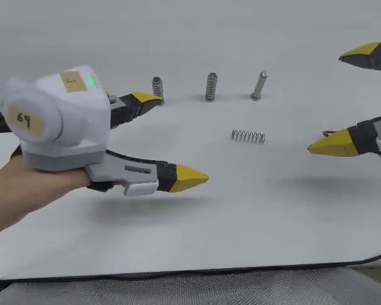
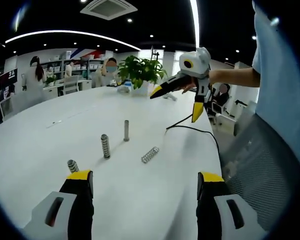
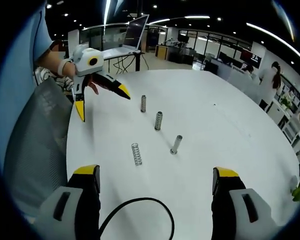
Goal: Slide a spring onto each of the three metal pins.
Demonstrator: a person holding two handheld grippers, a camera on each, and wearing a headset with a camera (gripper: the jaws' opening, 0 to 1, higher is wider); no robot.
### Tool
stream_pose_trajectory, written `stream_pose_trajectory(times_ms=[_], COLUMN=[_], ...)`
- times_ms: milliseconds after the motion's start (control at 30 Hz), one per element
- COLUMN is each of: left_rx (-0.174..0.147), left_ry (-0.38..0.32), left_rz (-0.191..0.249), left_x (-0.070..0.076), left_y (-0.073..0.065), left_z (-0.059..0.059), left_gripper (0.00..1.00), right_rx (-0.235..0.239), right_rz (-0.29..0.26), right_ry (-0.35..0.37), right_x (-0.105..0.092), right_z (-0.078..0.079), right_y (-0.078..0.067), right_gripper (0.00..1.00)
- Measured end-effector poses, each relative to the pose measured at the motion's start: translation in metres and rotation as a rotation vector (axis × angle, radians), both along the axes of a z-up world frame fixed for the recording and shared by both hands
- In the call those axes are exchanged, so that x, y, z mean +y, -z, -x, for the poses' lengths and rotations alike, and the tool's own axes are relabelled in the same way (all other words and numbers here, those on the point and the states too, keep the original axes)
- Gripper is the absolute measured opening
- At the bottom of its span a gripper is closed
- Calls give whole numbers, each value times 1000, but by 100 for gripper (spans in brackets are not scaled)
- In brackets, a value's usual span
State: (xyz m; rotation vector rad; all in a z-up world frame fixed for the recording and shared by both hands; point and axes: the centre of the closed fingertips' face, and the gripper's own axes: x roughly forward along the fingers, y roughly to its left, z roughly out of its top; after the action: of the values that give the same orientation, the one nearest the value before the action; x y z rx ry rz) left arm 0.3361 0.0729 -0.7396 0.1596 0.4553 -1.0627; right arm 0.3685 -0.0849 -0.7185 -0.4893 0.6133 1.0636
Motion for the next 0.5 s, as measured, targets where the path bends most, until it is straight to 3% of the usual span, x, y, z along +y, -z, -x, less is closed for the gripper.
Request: stream_pose_trajectory(times_ms=[500], left_rx=[5], left_ry=[85], left_rz=[-9], left_x=[-25], left_y=[12], left_z=[-7], left_gripper=[80], right_rx=[16], right_rz=[-16], right_ry=[94], right_x=[-24], right_z=[11], right_y=[5], right_gripper=[93])
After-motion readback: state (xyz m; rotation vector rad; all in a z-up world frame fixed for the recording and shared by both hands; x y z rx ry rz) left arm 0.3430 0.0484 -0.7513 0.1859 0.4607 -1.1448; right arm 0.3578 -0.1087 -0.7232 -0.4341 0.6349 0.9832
